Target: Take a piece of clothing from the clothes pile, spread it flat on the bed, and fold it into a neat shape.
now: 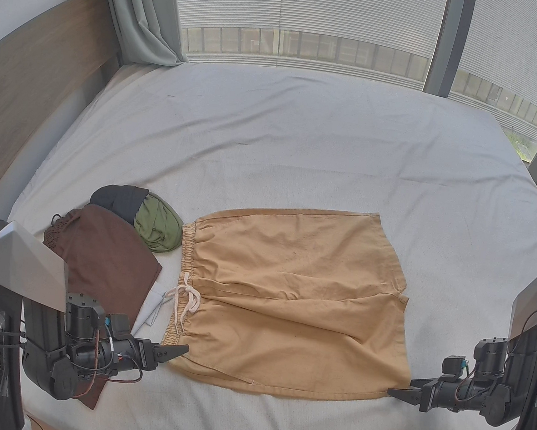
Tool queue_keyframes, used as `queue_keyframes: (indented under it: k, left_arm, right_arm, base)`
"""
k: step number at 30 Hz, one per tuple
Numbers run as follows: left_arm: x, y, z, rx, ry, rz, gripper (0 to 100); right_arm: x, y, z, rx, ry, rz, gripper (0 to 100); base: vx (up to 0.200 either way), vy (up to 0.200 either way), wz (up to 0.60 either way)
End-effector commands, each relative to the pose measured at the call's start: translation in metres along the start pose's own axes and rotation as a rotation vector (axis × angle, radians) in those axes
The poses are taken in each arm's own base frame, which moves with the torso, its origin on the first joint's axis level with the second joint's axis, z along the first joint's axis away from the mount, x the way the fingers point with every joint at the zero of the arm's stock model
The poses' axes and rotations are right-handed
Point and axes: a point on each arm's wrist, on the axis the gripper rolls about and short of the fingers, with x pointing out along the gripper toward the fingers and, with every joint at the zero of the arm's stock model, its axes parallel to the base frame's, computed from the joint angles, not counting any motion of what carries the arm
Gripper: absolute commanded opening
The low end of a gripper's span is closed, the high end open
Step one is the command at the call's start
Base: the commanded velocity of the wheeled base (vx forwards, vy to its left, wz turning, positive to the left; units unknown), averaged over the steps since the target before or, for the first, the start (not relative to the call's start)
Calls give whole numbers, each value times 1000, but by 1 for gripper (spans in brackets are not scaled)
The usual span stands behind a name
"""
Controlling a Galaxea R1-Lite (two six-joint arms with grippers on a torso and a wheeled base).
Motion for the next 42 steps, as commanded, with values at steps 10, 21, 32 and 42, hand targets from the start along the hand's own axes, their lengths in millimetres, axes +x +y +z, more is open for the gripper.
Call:
queue_keyframes:
  k: [10,21,32,42]
  left_arm:
    - [0,-2,-5,-1,20,-2,100]
    - [-1,-2,-6,-4,30,-3,0]
    - [0,-1,-5,0,24,-9,0]
    - [1,-1,-5,2,24,-10,0]
  right_arm:
    - [-6,-3,-4,-32,-3,106,100]
    - [-4,-2,-3,-41,-2,117,100]
    - [0,-3,-6,-35,10,134,100]
    - [5,-5,-6,-38,15,136,0]
  base:
    - [0,0,0]
    - [0,0,0]
    - [0,0,0]
    - [0,0,0]
